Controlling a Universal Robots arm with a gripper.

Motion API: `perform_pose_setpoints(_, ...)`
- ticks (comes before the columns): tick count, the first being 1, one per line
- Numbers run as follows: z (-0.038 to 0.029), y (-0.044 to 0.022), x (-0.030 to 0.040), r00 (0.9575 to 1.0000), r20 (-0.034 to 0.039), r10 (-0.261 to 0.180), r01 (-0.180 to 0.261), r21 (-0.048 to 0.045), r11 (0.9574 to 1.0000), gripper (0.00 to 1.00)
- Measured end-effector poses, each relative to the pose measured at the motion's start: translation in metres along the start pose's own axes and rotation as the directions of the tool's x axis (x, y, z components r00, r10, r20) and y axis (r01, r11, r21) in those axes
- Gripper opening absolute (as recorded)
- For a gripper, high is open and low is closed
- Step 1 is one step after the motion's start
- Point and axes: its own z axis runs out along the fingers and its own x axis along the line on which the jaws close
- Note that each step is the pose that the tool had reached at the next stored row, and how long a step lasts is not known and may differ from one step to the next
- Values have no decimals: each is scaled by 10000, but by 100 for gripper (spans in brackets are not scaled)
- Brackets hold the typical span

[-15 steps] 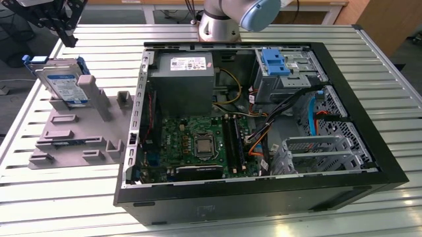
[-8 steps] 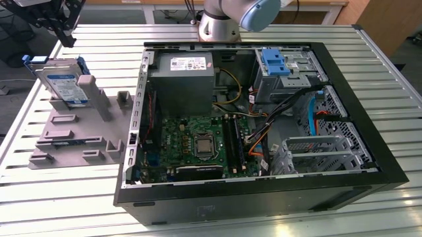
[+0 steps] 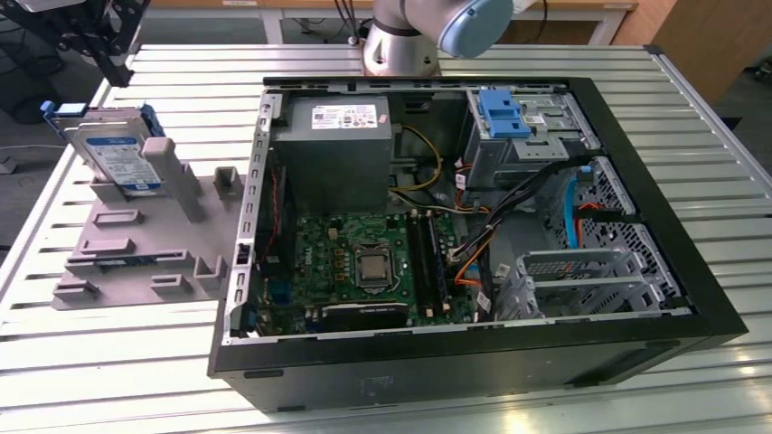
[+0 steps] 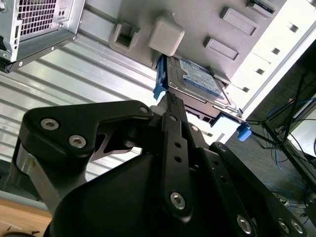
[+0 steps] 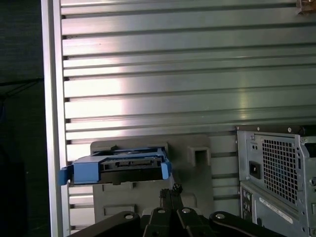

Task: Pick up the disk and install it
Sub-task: 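Reach for the disk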

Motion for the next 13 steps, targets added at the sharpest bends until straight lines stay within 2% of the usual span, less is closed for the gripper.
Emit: perform_pose_setpoints(13,0,-6,76,10000,0,0,0,0,10000,11)
